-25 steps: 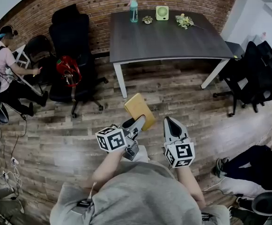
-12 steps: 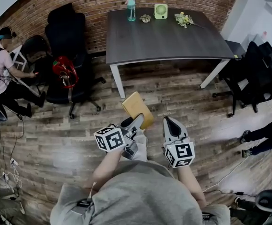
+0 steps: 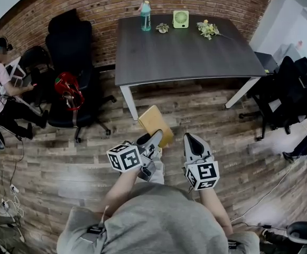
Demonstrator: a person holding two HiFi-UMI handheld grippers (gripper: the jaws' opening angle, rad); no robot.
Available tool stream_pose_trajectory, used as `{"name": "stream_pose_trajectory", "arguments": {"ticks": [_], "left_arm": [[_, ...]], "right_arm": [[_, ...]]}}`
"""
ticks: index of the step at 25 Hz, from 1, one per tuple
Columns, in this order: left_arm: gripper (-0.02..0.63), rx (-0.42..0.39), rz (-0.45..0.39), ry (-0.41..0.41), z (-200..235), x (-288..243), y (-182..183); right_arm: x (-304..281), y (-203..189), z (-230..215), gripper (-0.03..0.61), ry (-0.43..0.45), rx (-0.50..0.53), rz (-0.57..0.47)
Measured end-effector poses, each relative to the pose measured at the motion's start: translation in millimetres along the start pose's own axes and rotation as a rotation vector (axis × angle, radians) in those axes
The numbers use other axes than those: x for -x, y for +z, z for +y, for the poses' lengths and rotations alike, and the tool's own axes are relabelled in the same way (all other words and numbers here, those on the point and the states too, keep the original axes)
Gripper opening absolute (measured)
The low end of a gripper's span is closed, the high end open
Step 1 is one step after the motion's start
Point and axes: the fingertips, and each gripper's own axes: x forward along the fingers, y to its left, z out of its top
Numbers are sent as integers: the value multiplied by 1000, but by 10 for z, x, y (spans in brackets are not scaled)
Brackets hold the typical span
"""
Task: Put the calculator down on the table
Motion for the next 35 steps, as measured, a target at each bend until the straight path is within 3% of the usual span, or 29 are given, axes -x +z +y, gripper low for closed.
{"name": "stream_pose_trajectory", "arguments": {"ticks": [21, 35], "left_arm": [[91, 14, 13, 7, 854, -1171, 1315], [91, 18, 53, -1, 1399, -1687, 1897]], "right_arm": [[-1774, 593, -592, 3, 35, 46, 17], [-2635, 693, -858, 3, 0, 36, 33]]}}
